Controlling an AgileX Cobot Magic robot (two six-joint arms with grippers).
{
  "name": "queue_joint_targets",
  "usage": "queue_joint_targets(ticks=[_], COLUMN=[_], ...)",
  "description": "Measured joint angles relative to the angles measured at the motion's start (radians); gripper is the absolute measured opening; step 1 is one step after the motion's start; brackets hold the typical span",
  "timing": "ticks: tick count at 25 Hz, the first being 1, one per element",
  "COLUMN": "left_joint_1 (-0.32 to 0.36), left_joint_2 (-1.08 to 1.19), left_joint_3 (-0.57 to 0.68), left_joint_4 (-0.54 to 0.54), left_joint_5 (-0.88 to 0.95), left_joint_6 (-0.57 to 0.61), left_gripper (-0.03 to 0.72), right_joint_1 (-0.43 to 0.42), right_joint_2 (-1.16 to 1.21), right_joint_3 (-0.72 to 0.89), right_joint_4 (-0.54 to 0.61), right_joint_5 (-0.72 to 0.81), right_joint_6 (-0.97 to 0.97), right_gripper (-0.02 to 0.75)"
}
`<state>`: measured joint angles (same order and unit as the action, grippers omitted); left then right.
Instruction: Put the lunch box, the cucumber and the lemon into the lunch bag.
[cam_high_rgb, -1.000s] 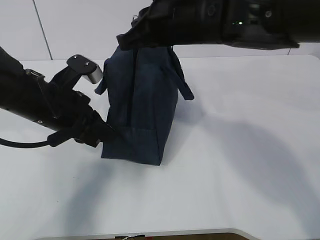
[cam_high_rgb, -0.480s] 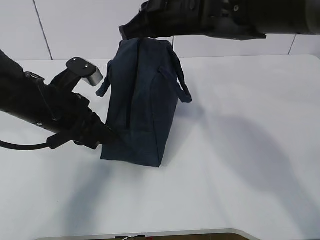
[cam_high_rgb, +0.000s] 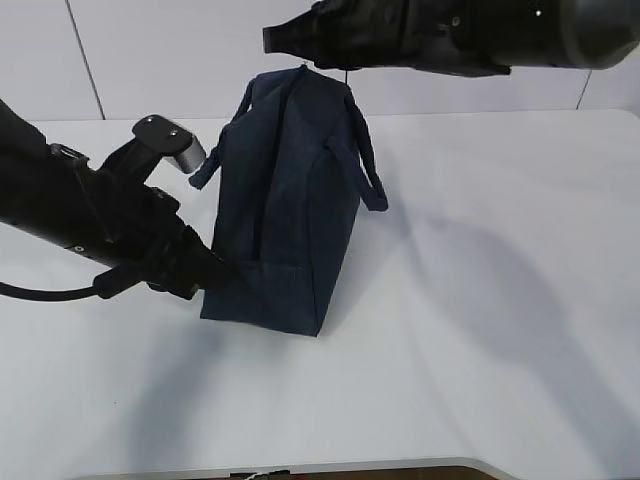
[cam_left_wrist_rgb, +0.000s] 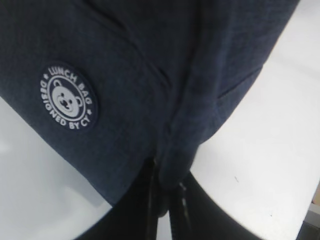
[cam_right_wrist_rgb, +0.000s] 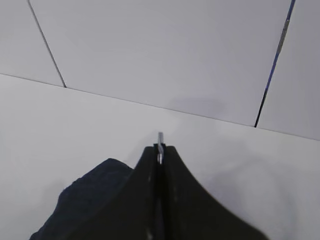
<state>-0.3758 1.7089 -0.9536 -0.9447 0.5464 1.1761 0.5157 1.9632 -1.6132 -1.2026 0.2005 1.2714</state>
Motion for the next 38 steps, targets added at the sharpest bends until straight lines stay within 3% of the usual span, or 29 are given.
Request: queue_joint_targets(ticks=[10, 23, 29, 34, 38], left_joint_1=[0.000, 0.004, 0.075, 0.171, 0.221], left_joint_2=[0.000, -0.023, -0.100, -0.199, -0.255], left_joint_3=[0.001, 0.005, 0.011, 0.011, 0.011], left_joint_4=[-0.002, -0.024, -0.031, -0.119, -0.187], left_joint_5=[0.006, 0.028, 0.079, 0.149, 0.172], left_joint_6=[0.000, -0.073, -0.207, -0.261, -0.267], left_gripper=[-0.001, 0.008, 0.159, 0.307, 0.350], right_joint_1=[-0.022, -0.039, -0.041, -0.041, -0.043], right_joint_2=[0.124, 0.135, 0.135, 0.135, 0.135], right_joint_3=[-0.133, -0.141, -0.141, -0.141, -0.142], right_joint_4=[0.011, 0.109, 0.123, 0.123, 0.123], right_joint_5=[0.000, -0.021, -0.041, -0.058, -0.064], right_joint_6=[0.044, 0.086, 0.093, 0.100, 0.102], right_gripper=[0.005, 0.005, 0.005, 0.005, 0.005])
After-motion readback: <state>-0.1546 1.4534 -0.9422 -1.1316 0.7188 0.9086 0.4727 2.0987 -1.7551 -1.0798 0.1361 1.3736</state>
